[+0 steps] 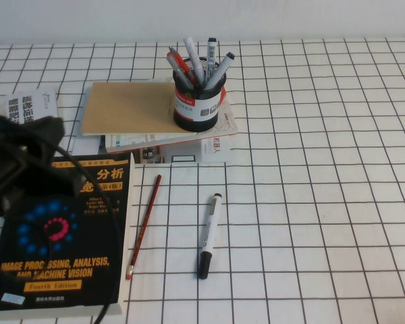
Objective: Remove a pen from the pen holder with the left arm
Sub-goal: 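Take a marker out of the pen holder and lay it on the table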
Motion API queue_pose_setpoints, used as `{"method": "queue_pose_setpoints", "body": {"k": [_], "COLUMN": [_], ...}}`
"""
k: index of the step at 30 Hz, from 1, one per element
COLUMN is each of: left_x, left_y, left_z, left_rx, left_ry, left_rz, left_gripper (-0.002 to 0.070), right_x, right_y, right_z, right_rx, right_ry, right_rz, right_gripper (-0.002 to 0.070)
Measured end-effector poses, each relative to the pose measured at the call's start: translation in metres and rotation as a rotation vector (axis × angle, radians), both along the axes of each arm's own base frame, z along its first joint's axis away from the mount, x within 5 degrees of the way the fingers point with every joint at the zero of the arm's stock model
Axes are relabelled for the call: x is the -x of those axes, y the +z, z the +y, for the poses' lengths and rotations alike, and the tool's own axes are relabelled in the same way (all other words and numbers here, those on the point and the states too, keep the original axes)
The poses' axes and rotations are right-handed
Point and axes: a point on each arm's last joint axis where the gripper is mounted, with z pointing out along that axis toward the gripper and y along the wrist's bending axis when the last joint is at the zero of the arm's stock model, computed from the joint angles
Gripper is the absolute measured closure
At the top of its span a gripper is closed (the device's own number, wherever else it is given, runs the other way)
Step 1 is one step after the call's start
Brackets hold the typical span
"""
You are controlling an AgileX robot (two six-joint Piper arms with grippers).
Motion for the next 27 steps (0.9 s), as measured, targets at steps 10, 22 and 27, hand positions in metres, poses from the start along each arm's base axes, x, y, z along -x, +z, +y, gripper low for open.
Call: {"method": "queue_pose_setpoints", "body": {"k": [10, 22, 27], "left_x": [-0.071, -0.14, -0.159], "left_y": [-0.024, -0.038, -0.052], "left_z": [-0.045, -0.083, -0.091], "left_rx": [0.083, 0.227, 0.255], "left_ry": [-0.059, -0.128, -0.123], "left_rz": [-0.025, -0.152, -0.169], "left_gripper": [0.0337, 0.0282, 0.0282], "right_x": [0.0, 0.0, 0.0], "right_y": [0.0, 0.0, 0.0], "right_z": [0.0, 0.0, 0.0], "right_rx": [0.0, 0.0, 0.0], "right_ry": [0.0, 0.0, 0.0], "right_rz": [0.0, 0.0, 0.0], "right_gripper": [0.0693, 0.0692, 0.0692]}}
